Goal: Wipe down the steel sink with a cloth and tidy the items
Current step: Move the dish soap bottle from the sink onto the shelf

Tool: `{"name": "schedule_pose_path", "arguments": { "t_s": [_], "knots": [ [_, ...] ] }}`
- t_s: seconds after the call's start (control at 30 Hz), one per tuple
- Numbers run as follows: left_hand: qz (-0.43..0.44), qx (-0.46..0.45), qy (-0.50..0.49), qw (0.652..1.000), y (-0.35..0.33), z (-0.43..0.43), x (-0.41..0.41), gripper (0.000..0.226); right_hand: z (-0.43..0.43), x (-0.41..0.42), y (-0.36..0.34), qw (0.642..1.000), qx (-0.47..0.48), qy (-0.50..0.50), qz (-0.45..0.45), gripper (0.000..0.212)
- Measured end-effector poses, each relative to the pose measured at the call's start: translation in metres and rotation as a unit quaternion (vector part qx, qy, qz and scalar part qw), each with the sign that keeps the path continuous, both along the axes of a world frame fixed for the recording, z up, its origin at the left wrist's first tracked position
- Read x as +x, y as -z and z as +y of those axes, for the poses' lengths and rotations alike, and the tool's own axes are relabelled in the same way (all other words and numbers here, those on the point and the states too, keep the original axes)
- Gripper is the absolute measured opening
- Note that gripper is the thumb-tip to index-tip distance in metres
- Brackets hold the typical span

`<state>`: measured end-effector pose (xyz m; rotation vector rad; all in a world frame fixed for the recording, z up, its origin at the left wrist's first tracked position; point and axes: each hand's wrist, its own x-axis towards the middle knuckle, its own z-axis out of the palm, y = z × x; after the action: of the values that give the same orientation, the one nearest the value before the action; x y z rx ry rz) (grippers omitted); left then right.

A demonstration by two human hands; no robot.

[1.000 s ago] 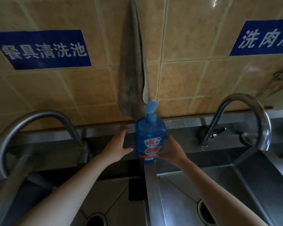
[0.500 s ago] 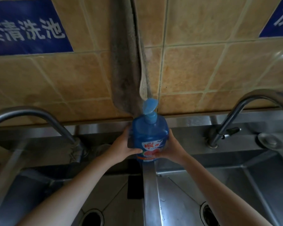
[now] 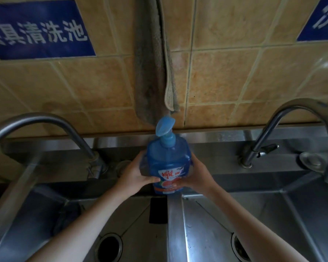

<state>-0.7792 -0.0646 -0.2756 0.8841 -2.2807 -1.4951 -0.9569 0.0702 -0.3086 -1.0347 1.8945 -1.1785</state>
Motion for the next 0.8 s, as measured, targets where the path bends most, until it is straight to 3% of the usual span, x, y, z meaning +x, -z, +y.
{"name": "schedule_pose_path", "arguments": {
  "t_s": [0.4, 0.53, 0.8],
  "knots": [
    [0.08, 0.029, -0.02, 0.996, -0.082, 0.024, 0.083, 0.075, 0.02, 0.068, -0.083, 0.995, -0.086, -0.055, -0.011, 0.094],
    [0.128, 0.028, -0.047, 0.99, -0.116, 0.038, 0.128, 0.083, 0.022, 0.108, -0.115, 0.989, -0.121, -0.086, 0.007, 0.081],
    [0.149, -0.073, -0.1, 0.981, -0.167, 0.051, 0.226, 0.066, 0.019, 0.197, -0.172, 0.968, -0.201, -0.147, 0.011, 0.068]
  ]
}}
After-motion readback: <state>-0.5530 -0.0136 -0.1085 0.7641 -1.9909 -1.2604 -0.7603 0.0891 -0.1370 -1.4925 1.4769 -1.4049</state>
